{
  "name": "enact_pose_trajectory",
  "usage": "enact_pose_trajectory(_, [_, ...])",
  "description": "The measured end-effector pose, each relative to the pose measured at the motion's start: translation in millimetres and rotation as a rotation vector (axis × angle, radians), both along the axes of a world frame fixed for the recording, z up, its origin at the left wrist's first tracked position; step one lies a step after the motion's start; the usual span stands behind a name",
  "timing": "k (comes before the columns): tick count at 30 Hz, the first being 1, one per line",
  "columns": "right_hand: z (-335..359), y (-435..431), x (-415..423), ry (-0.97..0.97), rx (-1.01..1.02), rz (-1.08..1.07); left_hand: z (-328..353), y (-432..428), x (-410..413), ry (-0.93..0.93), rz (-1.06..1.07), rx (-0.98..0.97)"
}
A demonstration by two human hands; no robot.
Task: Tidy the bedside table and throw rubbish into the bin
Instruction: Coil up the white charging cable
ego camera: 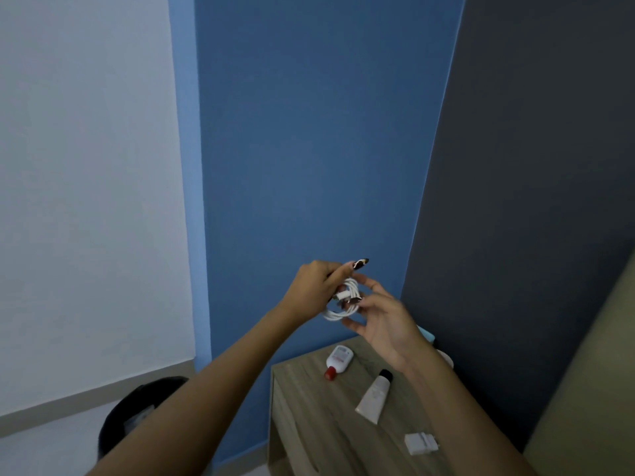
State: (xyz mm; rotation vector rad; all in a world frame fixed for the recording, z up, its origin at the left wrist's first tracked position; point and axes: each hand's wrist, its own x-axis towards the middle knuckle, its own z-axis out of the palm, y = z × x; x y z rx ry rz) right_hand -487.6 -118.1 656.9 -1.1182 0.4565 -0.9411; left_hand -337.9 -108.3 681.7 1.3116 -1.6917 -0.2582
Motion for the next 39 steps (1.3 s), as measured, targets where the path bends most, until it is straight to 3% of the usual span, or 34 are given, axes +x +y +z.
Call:
enact_pose_trajectory(4, [0,-3,0,0.019,0.036,-0.063,-2,2,1,-0.069,-0.061,0.075])
enact_pose_trajectory(8, [3,-2,-2,0.147,-0.077,-0.141,-2,5,0,0.112,-0.215,0.315])
enact_pose_trajectory(12, [1,1,-1,0.449,-0.494,-0.331,-3,6,-2,0.368,-0.139,0.458])
enact_pose_trajectory(16, [-6,2,-6,0.753,-0.994,-0.518,-6,5,1,0.401,-0.049,0.488])
enact_pose_trajectory(21, [-16,-1,0,0.681,-1.385,-0.666,-9,6,1,0.476,-0.016,0.523])
enact_pose_trajectory(24, [-20,1,0,0.754,-1.575,-0.834,-2,7,-2,0.480,-0.010,0.506])
enact_pose_trajectory(29, [-14,2,-5,0.758,-1.589,-0.982,8,7,-2,0.510,0.033,0.428])
enact_pose_trajectory(34, [-4,2,-2,0.810,-1.435,-0.902,7,8,2,0.446,0.009,0.399])
enact_pose_trajectory(39, [-5,-2,-1,0.907,-1.270,-0.642,8,11,-3,0.404,-0.067,0.402])
